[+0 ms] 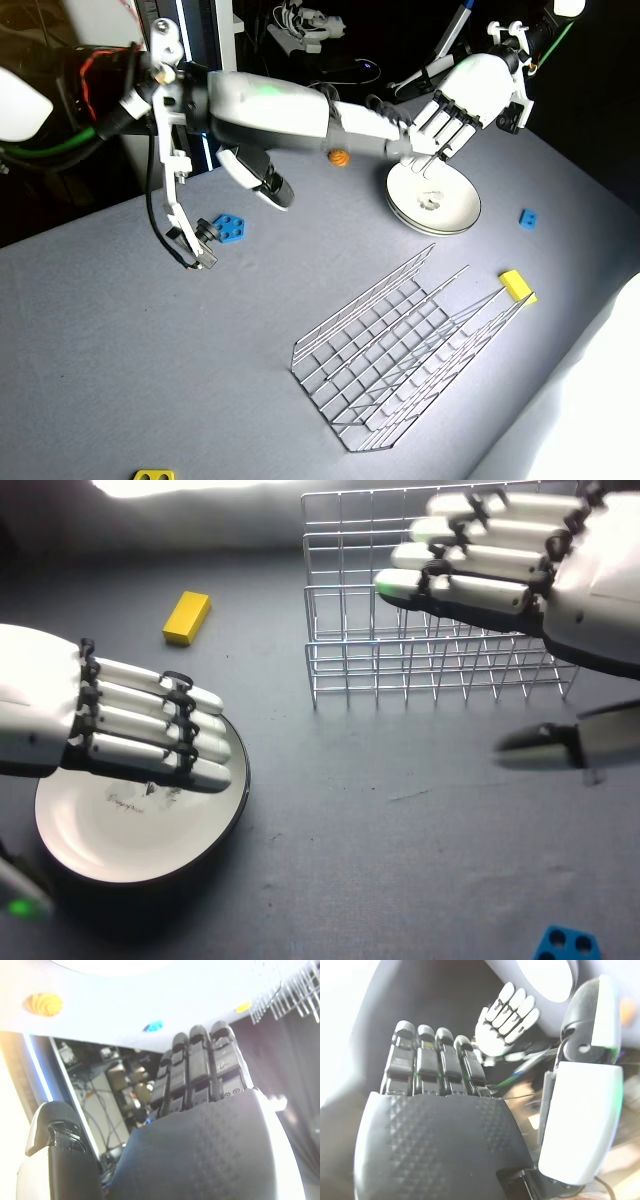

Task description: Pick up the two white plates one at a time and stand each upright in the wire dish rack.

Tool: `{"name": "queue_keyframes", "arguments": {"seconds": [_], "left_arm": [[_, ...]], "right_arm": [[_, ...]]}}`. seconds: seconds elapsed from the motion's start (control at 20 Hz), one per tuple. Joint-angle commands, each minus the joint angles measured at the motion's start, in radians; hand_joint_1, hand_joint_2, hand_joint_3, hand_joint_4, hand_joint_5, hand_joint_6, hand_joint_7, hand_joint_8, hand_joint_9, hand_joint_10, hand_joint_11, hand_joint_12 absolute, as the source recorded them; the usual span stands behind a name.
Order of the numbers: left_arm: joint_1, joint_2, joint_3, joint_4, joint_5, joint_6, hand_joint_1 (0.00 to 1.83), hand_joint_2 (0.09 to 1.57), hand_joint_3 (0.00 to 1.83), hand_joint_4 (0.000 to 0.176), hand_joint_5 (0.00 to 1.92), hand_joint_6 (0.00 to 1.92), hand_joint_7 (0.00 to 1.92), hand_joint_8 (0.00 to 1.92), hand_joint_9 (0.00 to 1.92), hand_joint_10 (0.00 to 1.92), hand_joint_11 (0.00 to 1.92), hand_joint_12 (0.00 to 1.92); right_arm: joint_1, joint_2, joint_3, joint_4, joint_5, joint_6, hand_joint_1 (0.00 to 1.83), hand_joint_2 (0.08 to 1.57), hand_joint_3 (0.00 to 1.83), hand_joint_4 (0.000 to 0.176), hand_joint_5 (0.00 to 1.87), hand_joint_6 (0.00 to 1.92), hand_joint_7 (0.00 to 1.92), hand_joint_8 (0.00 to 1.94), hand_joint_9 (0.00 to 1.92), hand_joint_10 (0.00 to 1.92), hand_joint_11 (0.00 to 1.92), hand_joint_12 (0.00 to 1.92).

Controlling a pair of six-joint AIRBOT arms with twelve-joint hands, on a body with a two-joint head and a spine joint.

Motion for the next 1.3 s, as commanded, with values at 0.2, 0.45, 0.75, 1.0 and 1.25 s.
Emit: {"name": "queue_keyframes", "arguments": {"seconds": [0.2, 0.45, 0.75, 1.0, 1.25], "left_arm": [[-0.006, -0.003, 0.024, -0.054, -0.067, -0.004, 0.0, 1.07, 0.02, 0.0, 0.01, 0.0, 0.0, 0.0, 0.0, 0.0, 0.0, 0.0], [-0.008, -0.003, 0.039, 0.026, -0.101, 0.015, 0.0, 1.07, 0.01, 0.0, 0.0, 0.0, 0.0, 0.0, 0.0, 0.0, 0.0, 0.0], [-0.026, -0.027, 0.082, 0.09, -0.146, 0.045, 0.0, 1.07, 0.01, 0.0, 0.0, 0.0, 0.0, 0.0, 0.0, 0.0, 0.0, 0.0], [-0.038, -0.029, 0.089, 0.165, -0.144, 0.048, 0.0, 1.06, 0.0, 0.0, 0.02, 0.01, 0.01, 0.0, 0.01, 0.0, 0.0, 0.0], [0.018, -0.033, 0.131, 0.155, -0.132, 0.146, 0.0, 1.06, 0.0, 0.0, 0.0, 0.0, 0.0, 0.0, 0.0, 0.0, 0.0, 0.0]], "right_arm": [[0.015, 0.007, -0.007, 0.013, 0.041, 0.283, 0.03, 1.17, 0.01, 0.0, 0.0, 0.0, 0.0, 0.0, 0.0, 0.0, 0.0, 0.0], [0.014, 0.008, -0.001, 0.014, 0.056, 0.614, 0.06, 1.16, 0.0, 0.0, 0.0, 0.0, 0.0, 0.0, 0.0, 0.0, 0.0, 0.0], [0.014, 0.006, 0.001, 0.013, 0.063, 0.662, 0.0, 1.2, 0.01, 0.0, 0.0, 0.0, 0.0, 0.0, 0.0, 0.0, 0.0, 0.0], [0.015, 0.005, 0.006, 0.0, 0.058, 0.661, 0.1, 1.16, 0.0, 0.0, 0.0, 0.0, 0.0, 0.0, 0.0, 0.0, 0.0, 0.0], [0.012, 0.005, 0.006, -0.117, 0.102, 0.656, 0.11, 1.15, 0.0, 0.0, 0.0, 0.0, 0.0, 0.0, 0.0, 0.0, 0.0, 0.0]]}}
